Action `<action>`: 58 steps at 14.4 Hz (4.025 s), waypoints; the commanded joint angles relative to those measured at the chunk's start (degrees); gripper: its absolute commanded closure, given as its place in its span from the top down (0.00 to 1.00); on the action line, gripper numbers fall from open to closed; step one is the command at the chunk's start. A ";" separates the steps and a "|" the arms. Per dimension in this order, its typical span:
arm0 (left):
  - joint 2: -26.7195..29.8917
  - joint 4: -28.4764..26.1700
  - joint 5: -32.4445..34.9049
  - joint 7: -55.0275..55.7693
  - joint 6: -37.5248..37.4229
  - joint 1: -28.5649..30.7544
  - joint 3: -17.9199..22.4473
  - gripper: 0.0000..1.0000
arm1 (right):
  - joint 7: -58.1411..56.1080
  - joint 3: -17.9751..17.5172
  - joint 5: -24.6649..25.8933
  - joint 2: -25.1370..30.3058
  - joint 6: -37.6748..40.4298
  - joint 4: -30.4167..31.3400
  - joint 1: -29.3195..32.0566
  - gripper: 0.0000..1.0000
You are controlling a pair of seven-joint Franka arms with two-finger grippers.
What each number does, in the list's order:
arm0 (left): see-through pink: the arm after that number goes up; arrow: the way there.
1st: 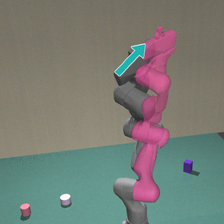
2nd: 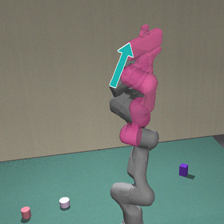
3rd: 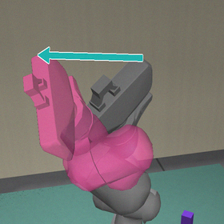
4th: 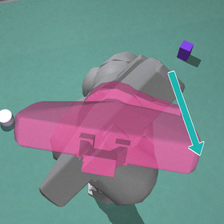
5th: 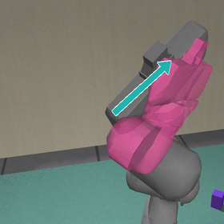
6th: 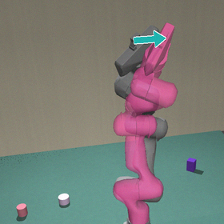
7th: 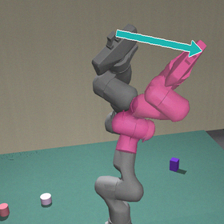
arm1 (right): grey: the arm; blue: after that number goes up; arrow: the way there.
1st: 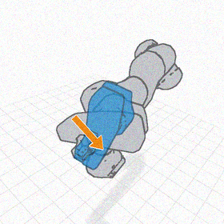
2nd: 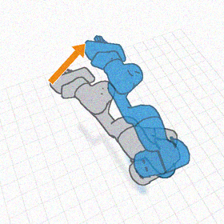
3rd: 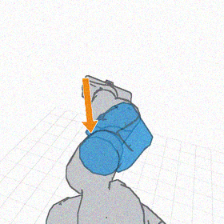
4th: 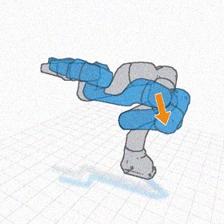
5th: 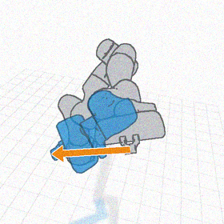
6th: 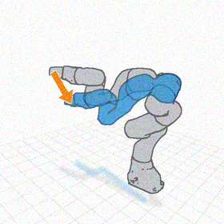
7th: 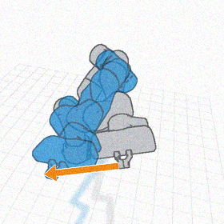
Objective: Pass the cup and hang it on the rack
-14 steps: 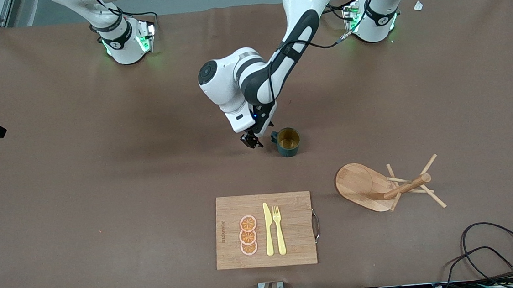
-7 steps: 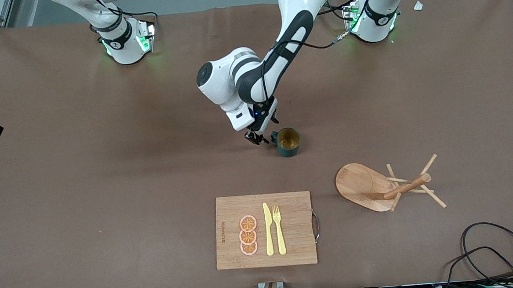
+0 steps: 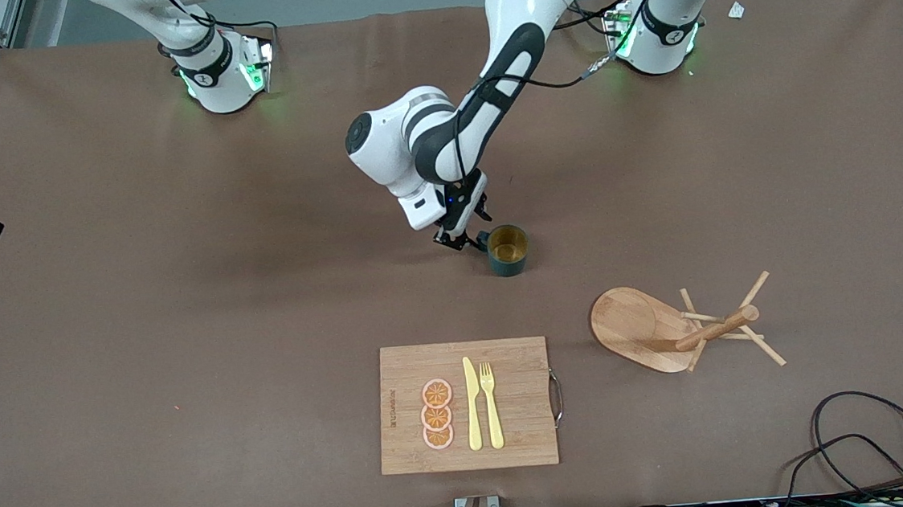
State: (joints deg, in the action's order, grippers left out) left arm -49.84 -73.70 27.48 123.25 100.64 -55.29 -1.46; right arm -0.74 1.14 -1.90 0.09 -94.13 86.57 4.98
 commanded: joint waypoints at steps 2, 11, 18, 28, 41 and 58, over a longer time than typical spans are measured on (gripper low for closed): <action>-0.17 0.84 0.99 0.06 -1.50 -0.78 0.58 0.28 | -0.23 -0.88 0.50 1.23 -0.18 0.79 1.17 1.00; 0.71 1.28 0.99 -2.05 -1.76 -0.25 1.19 0.04 | -0.23 -0.88 0.58 1.23 0.26 0.35 1.35 1.00; 10.98 1.37 -3.29 -8.19 -1.76 5.44 1.28 0.00 | -0.23 -0.88 0.59 1.23 0.35 0.09 1.52 1.00; 26.10 1.46 -28.33 -26.64 -1.06 21.52 1.11 0.00 | -0.14 -0.88 0.59 1.23 0.70 0.09 1.52 1.00; 29.90 1.11 -67.45 -49.93 -6.41 45.78 1.28 0.00 | -0.05 -0.88 0.50 1.05 0.61 0.09 1.44 1.00; 16.36 0.40 -92.70 -66.74 -15.56 59.95 1.28 0.00 | -0.23 -0.88 0.67 0.87 0.70 -0.44 1.70 1.00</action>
State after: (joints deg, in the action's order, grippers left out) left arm -32.55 -73.99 -63.49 56.75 86.13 4.40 0.06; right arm -0.72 1.31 -1.79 0.12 -93.75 85.94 5.17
